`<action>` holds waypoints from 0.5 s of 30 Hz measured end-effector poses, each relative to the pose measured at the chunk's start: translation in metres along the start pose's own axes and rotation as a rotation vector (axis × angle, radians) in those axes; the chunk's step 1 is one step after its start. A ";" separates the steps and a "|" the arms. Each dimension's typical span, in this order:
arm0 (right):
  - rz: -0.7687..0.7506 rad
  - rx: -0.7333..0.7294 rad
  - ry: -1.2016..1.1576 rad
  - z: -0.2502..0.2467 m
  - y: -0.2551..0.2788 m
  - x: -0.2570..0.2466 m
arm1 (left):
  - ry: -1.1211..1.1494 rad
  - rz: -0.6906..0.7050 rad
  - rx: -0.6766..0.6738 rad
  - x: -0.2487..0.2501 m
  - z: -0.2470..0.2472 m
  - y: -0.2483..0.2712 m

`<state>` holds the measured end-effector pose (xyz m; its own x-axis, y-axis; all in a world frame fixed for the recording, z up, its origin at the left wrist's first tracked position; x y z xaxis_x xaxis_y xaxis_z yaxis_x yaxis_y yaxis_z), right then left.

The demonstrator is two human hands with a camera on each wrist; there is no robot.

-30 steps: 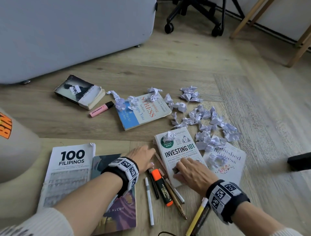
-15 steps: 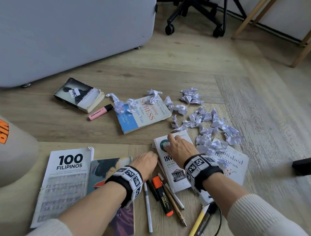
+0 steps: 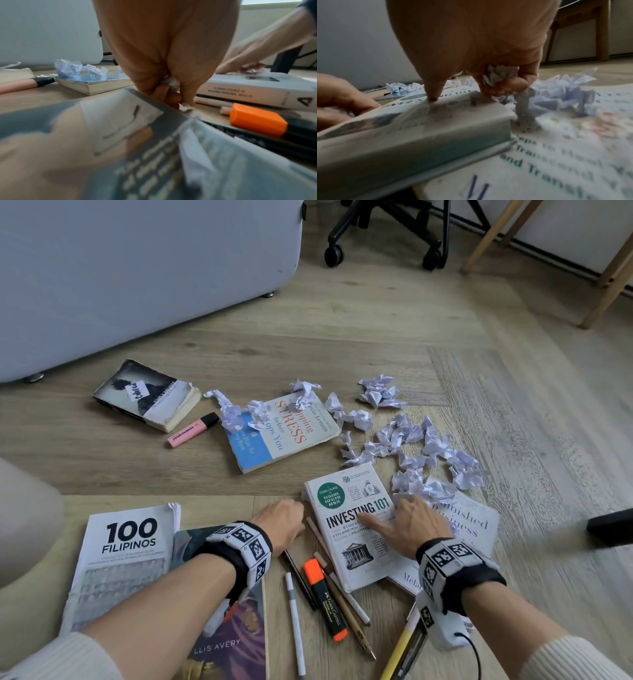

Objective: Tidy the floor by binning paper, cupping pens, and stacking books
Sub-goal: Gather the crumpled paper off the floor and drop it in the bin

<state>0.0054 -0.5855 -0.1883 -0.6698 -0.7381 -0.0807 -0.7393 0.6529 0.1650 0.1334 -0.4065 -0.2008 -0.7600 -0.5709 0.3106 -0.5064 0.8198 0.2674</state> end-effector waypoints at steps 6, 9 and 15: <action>0.041 -0.323 -0.409 0.002 -0.004 -0.007 | 0.175 -0.229 0.207 -0.023 -0.021 -0.014; 0.028 -0.288 -0.706 -0.030 -0.011 -0.016 | 0.221 -0.255 0.221 -0.022 -0.021 -0.024; 0.095 0.103 -0.870 -0.086 -0.036 0.019 | 0.143 -0.232 0.126 -0.014 -0.003 -0.036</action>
<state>0.0258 -0.6375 -0.1113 -0.5129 -0.3158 -0.7983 -0.6522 0.7479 0.1232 0.1636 -0.4277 -0.2122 -0.5577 -0.7370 0.3818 -0.7131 0.6608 0.2339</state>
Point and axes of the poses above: each hand's wrist, its own y-axis away from the middle knuckle, its own z-axis out of the palm, x = y × z, the point moved 7 cm from there along -y, towards the middle knuckle, and after that the axes turned 10 degrees about x, right-handed, at the moved point
